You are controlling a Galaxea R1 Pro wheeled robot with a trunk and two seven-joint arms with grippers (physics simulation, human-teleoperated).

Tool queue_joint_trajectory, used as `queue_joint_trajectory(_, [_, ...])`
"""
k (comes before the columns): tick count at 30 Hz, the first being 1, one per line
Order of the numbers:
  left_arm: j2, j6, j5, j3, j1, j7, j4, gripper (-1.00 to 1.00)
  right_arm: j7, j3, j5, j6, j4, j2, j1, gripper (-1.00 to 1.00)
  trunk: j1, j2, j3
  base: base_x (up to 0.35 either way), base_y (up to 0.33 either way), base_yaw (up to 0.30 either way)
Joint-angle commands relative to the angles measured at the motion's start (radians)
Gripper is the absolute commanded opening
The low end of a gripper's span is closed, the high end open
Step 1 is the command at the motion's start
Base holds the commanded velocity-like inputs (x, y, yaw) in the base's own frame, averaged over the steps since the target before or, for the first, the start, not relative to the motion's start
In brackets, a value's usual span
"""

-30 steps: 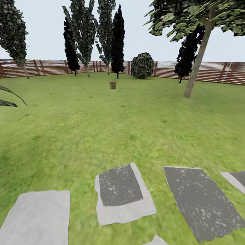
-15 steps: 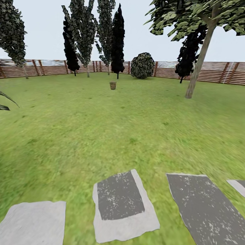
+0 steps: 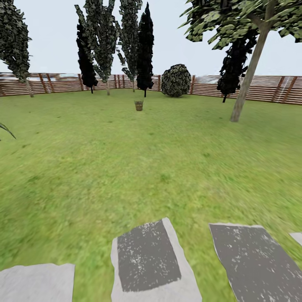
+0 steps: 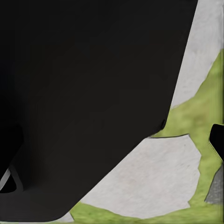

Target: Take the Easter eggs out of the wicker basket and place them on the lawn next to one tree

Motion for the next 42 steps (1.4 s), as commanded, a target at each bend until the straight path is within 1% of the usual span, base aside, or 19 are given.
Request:
queue_joint_trajectory(1, [0.000, 0.004, 0.005, 0.005, 0.000, -0.001, -0.001, 1.00, 0.001, 0.005, 0.002, 0.001, 0.002, 0.000, -0.001, 1.00, 0.001, 0.000, 0.000, 0.317, 0.000, 0.000])
queue_joint_trajectory(42, [0.000, 0.004, 0.004, 0.005, 0.000, -0.001, -0.001, 1.00, 0.001, 0.005, 0.002, 0.001, 0.002, 0.000, -0.001, 1.00, 0.001, 0.000, 0.000, 0.317, 0.000, 0.000])
